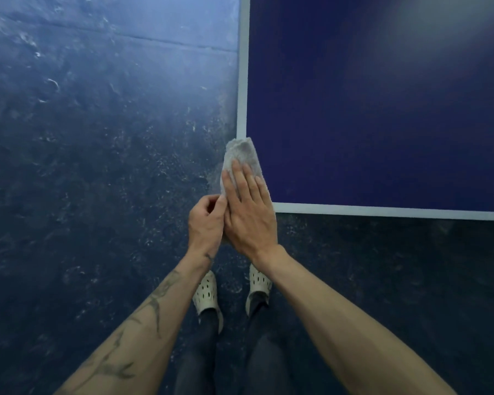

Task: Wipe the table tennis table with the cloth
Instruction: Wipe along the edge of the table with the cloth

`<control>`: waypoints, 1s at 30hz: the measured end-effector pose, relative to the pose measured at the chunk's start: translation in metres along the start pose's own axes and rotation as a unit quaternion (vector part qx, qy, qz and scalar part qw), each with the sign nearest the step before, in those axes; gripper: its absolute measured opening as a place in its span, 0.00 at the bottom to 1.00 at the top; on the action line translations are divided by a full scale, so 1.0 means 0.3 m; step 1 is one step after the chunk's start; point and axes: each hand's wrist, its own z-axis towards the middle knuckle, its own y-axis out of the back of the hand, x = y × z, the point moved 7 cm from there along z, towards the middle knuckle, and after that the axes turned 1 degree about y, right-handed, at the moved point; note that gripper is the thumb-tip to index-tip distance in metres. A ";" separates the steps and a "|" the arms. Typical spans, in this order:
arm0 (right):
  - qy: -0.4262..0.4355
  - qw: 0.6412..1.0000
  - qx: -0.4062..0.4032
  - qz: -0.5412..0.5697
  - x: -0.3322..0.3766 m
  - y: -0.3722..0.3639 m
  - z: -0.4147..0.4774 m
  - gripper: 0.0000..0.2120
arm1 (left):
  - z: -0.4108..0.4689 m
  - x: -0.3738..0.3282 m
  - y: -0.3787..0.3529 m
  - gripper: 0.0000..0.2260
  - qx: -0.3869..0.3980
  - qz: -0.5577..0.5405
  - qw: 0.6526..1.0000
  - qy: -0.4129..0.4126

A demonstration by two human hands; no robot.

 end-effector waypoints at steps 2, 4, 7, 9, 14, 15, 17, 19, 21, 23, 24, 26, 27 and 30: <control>-0.012 1.000 -0.013 0.023 0.034 -0.006 -0.065 0.30 | -0.038 0.051 0.022 0.07 -0.008 -0.046 0.998 0.036; -0.019 0.999 -0.016 0.045 0.074 -0.013 -0.126 0.29 | -0.079 0.093 0.049 0.07 -0.003 -0.057 0.997 0.053; -0.003 0.996 -0.004 0.093 0.139 -0.033 -0.225 0.28 | -0.137 0.151 0.110 0.06 0.004 -0.021 0.998 0.057; -0.044 0.983 -0.017 0.176 0.146 -0.039 -0.310 0.29 | -0.171 0.186 0.158 0.05 0.003 -0.005 0.998 0.057; -0.365 0.696 0.103 0.609 0.107 -0.187 -0.467 0.34 | -0.212 0.246 0.245 0.04 0.006 0.047 0.997 0.052; -0.386 0.637 0.131 0.655 0.117 -0.212 -0.475 0.35 | -0.216 0.255 0.252 0.04 0.004 0.050 0.997 0.055; -0.379 0.625 0.120 0.672 0.098 -0.237 -0.485 0.34 | -0.219 0.261 0.266 0.04 -0.009 0.059 0.997 0.054; -0.350 0.653 0.088 0.666 0.062 -0.217 -0.504 0.34 | -0.226 0.256 0.275 0.06 -0.026 0.074 0.996 0.045; -0.322 0.704 0.064 0.630 0.024 -0.181 -0.528 0.30 | -0.246 0.242 0.271 0.09 -0.024 0.079 0.996 0.024; -0.291 0.727 0.054 0.619 -0.012 -0.145 -0.553 0.25 | -0.273 0.222 0.239 0.15 0.018 0.107 0.994 0.001; -0.277 0.734 0.054 0.617 -0.031 -0.126 -0.568 0.23 | -0.288 0.208 0.216 0.19 0.055 0.129 0.990 -0.014; -0.254 0.748 0.069 0.610 -0.066 -0.083 -0.595 0.25 | -0.313 0.180 0.155 0.25 0.138 0.206 0.967 -0.053; -0.251 0.758 0.076 0.597 -0.092 -0.065 -0.608 0.26 | -0.327 0.165 0.123 0.26 0.172 0.254 0.948 -0.078; -0.241 0.817 0.059 0.521 -0.175 0.002 -0.640 0.21 | -0.373 0.113 0.028 0.16 0.217 0.367 0.888 -0.171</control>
